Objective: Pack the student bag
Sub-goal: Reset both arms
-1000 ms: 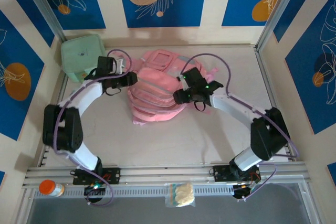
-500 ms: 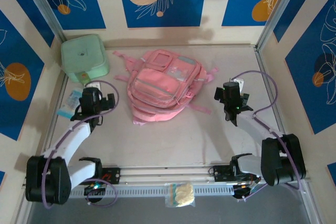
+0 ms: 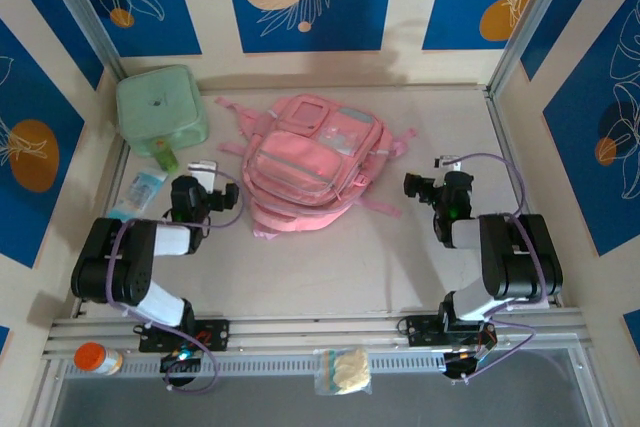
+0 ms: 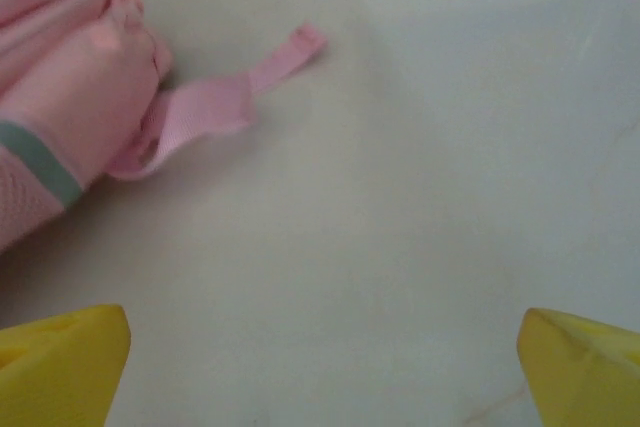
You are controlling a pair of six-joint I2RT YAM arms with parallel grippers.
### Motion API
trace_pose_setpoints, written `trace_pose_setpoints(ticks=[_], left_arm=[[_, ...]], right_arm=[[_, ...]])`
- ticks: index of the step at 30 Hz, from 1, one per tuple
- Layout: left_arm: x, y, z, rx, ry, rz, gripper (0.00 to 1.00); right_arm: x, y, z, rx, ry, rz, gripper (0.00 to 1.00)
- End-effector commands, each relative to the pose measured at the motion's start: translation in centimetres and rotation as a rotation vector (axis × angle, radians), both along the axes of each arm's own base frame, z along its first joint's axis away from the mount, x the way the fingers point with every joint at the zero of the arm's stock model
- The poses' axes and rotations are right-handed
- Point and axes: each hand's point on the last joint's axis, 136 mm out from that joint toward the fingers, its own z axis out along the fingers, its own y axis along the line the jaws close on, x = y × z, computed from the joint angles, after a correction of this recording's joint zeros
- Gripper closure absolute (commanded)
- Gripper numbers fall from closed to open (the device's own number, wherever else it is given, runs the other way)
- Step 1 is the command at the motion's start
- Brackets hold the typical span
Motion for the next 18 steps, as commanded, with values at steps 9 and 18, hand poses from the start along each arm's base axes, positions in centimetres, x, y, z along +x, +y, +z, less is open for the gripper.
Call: trace_pose_setpoints(ticks=[9, 18], left_arm=[[1.11, 1.44, 1.82, -0.001, -0.092, 0.075, 0.01], [1.15, 0.94, 1.77, -0.002, -0.085, 0.044, 0.01]], right_arm=[[1.45, 1.97, 2.57, 0.006, -0.091, 0.099, 0.01], [1.51, 2.12, 2.51, 0.019, -0.086, 0.116, 0.01]])
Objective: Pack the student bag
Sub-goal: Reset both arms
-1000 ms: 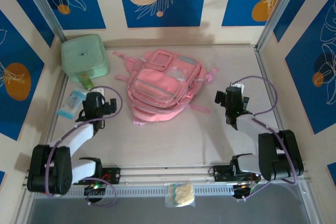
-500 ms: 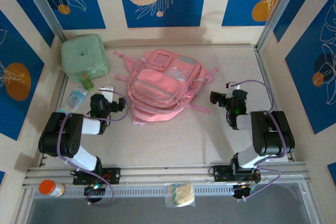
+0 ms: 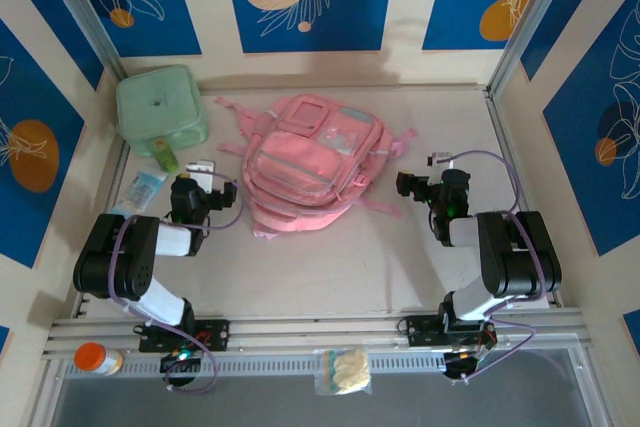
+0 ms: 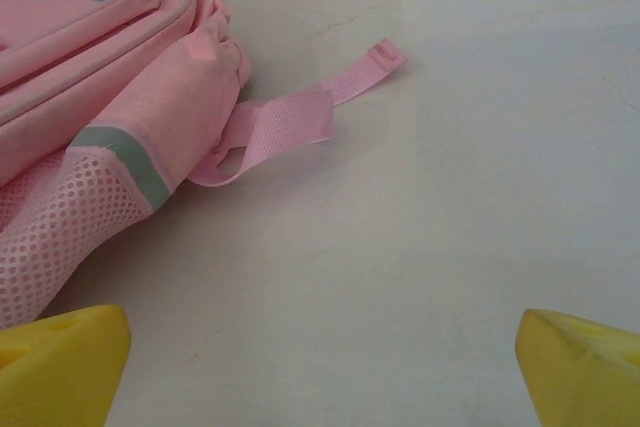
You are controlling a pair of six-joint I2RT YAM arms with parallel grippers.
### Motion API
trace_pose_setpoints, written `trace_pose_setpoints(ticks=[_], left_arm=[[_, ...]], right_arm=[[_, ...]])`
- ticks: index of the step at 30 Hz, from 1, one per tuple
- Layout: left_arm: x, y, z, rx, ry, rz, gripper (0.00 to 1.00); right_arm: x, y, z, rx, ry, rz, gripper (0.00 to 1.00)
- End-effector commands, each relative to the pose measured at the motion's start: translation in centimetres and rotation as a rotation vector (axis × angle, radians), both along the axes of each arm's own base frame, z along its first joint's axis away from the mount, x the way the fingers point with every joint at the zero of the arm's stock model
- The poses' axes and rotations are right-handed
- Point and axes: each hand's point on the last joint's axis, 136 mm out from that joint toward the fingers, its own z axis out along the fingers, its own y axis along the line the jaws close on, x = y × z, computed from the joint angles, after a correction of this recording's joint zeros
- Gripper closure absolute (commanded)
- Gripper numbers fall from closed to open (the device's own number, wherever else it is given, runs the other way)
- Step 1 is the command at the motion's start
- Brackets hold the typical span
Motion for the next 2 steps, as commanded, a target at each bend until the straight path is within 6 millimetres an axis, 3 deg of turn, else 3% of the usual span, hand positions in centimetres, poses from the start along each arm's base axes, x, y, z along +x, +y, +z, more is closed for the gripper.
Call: trace_pose_setpoints(ticks=[1, 2], left_arm=[[0.71, 0.06, 1.14, -0.012, -0.041, -0.004, 0.01], [0.72, 0.02, 1.16, -0.012, -0.041, -0.008, 0.01]], right_arm=[[0.92, 0.25, 1.59, -0.007, -0.053, 0.027, 0.01], [0.82, 0.22, 1.6, -0.011, -0.056, 0.025, 0.01]])
